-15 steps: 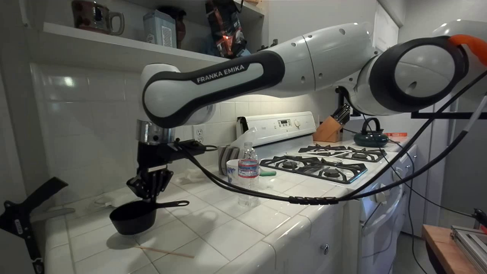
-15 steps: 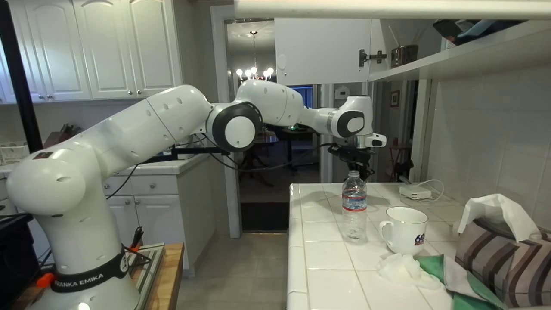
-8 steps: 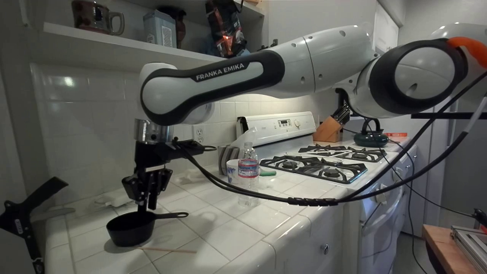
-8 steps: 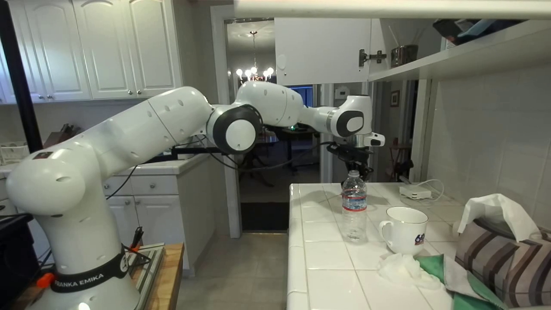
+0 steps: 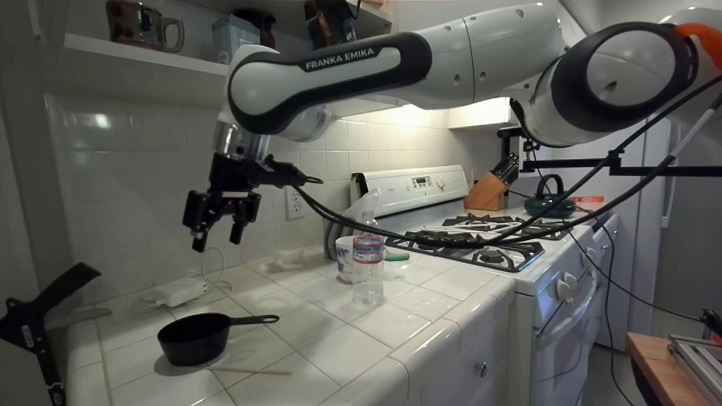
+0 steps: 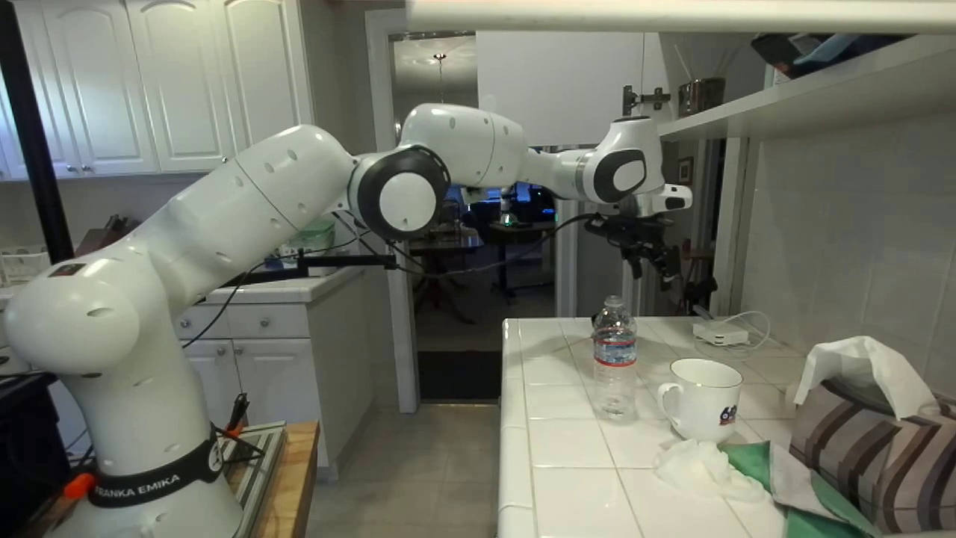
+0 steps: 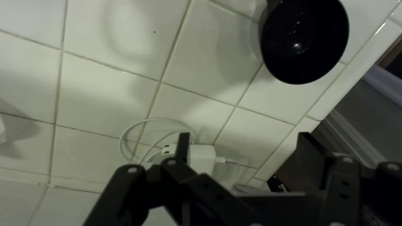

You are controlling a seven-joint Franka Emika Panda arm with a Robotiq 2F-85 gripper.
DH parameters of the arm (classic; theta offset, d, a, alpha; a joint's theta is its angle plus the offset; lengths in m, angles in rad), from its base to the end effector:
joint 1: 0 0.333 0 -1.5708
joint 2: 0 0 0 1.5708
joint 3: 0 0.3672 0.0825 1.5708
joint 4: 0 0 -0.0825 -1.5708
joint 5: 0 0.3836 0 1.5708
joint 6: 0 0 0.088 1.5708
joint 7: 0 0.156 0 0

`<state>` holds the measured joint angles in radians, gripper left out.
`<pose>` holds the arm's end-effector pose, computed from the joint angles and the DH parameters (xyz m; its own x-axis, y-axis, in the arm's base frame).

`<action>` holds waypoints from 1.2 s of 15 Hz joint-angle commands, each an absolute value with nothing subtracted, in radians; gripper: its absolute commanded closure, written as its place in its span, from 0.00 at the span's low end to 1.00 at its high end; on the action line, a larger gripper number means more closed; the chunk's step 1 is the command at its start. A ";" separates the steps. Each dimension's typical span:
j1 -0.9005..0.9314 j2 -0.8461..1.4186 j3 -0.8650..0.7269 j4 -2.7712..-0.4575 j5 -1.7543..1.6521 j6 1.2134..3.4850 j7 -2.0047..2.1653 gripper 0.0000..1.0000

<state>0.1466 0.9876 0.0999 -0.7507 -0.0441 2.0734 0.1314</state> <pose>0.8619 0.1691 0.3670 0.9449 0.0532 0.3231 0.0842 -0.9930 -0.0829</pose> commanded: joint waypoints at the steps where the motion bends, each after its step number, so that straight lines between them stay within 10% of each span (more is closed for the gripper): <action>1: 0.119 0.845 0.086 -0.985 -0.062 2.124 0.101 0.00; 18: 0.117 0.245 0.011 -1.688 -0.196 2.169 -0.015 0.00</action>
